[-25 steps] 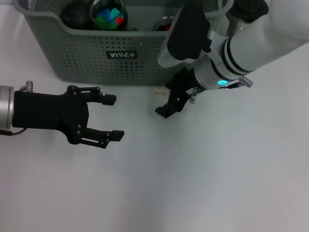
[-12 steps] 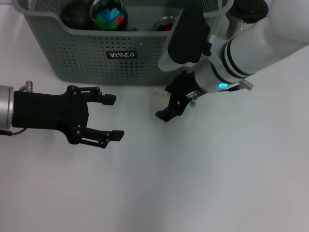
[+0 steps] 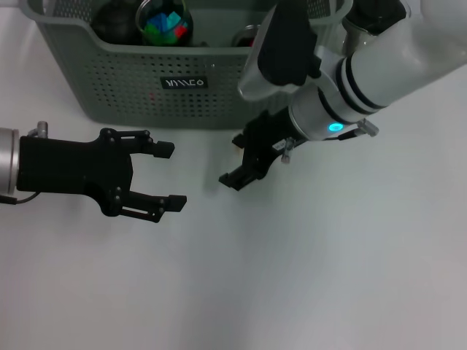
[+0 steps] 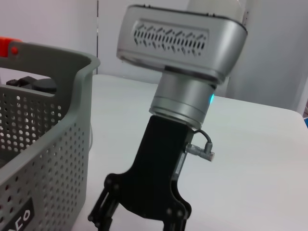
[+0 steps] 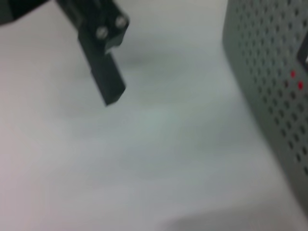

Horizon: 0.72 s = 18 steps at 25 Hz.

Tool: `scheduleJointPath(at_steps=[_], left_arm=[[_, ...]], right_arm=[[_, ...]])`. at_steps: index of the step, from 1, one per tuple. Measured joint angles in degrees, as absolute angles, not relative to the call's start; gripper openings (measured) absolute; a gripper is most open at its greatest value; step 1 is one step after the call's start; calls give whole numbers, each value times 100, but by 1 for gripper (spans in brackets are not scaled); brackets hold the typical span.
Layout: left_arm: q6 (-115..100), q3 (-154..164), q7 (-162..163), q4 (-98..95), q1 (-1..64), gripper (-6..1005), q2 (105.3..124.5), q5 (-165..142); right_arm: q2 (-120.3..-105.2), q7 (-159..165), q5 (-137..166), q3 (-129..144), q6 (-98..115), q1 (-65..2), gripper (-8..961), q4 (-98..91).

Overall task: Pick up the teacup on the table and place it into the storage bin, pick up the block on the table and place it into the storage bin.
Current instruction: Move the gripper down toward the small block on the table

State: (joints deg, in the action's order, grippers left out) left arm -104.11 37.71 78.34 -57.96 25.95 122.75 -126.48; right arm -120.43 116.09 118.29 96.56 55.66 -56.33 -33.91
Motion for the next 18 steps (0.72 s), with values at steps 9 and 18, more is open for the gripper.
scheduleJointPath(at_steps=[9,18], left_arm=[[-10401,3770,7840,-5784,2589,883,12277,-12647],[-10429,3770,7807,-5781,2625,883,12263,-12647]], right_arm=[[-12041,12007,11895,9636,5398,-5644,825,-3338],[-12060,13416,12611,9667,5563,-5772,825,-3473]])
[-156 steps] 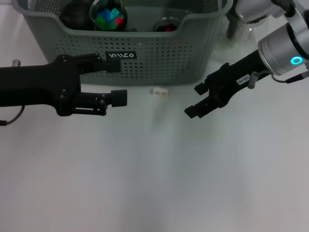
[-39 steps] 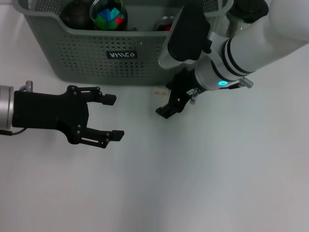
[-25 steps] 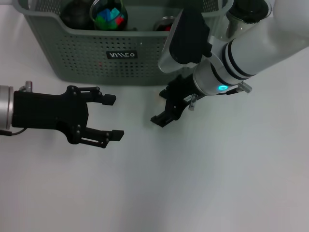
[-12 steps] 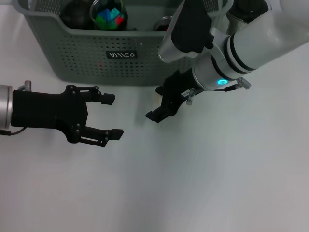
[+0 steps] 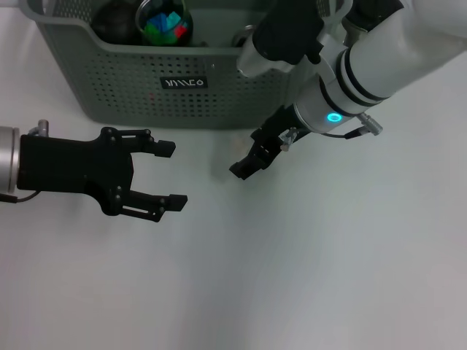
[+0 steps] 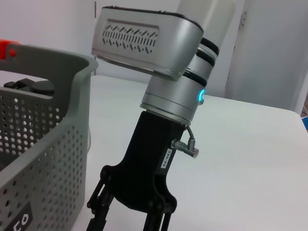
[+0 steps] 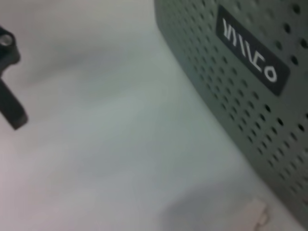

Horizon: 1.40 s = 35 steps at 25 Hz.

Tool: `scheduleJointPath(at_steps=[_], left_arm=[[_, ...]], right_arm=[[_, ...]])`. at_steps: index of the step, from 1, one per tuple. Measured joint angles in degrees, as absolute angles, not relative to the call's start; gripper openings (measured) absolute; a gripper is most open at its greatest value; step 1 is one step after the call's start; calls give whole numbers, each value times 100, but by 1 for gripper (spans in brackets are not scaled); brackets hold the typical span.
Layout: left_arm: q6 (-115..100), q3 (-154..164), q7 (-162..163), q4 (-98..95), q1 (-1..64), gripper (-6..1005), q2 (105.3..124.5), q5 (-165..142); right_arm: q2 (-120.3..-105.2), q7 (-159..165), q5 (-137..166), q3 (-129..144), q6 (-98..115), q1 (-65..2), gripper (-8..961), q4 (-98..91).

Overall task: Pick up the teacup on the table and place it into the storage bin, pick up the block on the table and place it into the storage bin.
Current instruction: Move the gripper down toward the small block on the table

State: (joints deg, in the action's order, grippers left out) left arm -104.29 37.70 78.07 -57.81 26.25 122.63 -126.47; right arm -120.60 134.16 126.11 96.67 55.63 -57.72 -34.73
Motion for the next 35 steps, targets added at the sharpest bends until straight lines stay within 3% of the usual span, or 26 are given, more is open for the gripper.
scheduleJointPath(at_steps=[35], left_arm=[[-10432,3770,7794,-5794,2655,883,12260,-12638]], right_arm=[[-12121,13751,12591,10230,5137,-5734,823,-3588]])
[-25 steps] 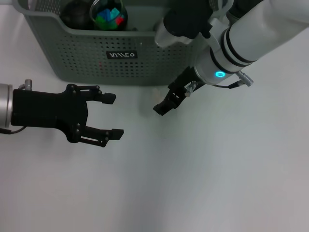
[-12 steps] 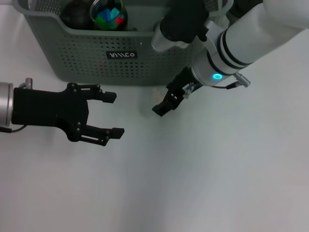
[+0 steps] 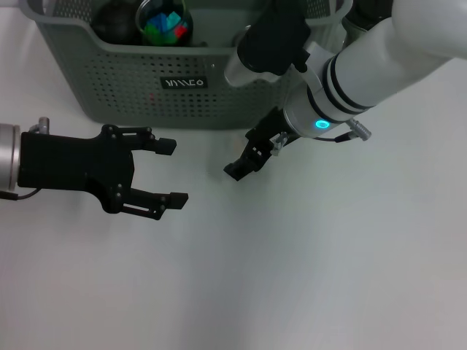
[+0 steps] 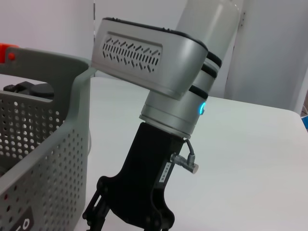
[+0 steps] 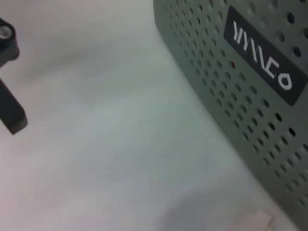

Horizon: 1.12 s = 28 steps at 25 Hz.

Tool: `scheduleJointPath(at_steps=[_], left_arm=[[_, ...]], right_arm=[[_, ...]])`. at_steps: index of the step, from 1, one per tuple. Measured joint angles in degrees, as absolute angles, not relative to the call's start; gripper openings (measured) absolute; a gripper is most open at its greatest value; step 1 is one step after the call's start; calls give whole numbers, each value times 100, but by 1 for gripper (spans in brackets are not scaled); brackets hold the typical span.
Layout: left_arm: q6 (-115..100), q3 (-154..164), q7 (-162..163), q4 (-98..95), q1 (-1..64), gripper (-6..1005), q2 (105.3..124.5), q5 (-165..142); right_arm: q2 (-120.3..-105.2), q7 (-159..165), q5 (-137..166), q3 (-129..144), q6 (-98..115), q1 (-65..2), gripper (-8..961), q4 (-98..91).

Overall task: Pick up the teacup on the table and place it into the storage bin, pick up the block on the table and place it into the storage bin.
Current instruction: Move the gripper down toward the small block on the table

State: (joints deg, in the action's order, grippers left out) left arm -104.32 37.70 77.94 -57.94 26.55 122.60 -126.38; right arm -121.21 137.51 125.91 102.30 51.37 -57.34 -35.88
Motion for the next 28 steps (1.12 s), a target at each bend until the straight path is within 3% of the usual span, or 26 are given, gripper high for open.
scheduleJointPath(at_steps=[28], left_arm=[[-10442,3770,7796,-5801,2637,884,12274,-12638]], right_arm=[[-12112,12932,11099,10566,4959,-5745,823,-3173]])
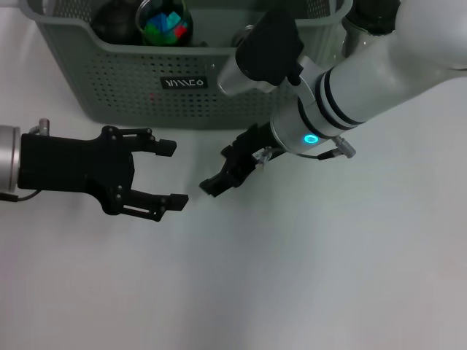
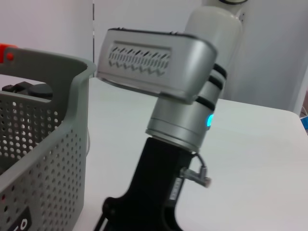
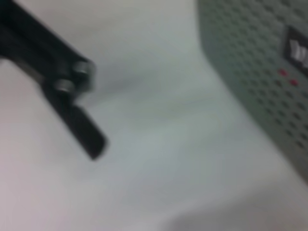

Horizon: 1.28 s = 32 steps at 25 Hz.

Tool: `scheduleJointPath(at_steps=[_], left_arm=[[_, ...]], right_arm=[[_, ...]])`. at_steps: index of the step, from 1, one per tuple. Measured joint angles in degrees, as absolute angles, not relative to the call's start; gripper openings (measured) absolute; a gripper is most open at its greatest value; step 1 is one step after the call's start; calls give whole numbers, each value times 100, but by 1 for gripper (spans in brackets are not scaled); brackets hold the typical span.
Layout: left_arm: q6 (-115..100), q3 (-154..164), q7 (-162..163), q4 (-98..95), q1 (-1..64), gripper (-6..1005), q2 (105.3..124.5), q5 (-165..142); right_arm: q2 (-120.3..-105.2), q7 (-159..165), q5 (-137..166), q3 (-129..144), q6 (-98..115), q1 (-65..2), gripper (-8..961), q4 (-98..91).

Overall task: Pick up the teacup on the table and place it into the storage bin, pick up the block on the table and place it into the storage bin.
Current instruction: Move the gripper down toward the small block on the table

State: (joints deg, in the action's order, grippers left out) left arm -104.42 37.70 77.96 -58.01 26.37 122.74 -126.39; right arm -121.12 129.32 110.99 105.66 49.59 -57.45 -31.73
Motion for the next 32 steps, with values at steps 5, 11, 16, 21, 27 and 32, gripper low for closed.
scheduleJointPath(at_steps=[5,11,16,21,27,32], left_arm=[[-10442,3771,7794,-5810,2607,884,12271,-12638],[-10450,3770,7793,-5810,2588,884,12281,-12638],[-10457,3770,7795,-5810,2586,884,12291,-12639],[-10459,3777,7797,-5801,2614,884,12296,-12639],[-10459,3794,7798,-5792,2628,884,12300,-12639],[-10460,3789,7813,-5785,2628,883,12304,-12639]], right_arm=[[-12064,12799,10891,10490,5231,-5750,823,-3249],[-12047,12787,10924,10498,5191,-5777,823,-3213],[-12070,12694,10930,10539,5022,-5780,823,-3237],[-12070,12568,10932,10545,4820,-5785,822,-3201],[-12088,12304,10934,10554,4608,-5787,822,-3062],[-12098,12188,10930,10556,4532,-5761,822,-3028]])
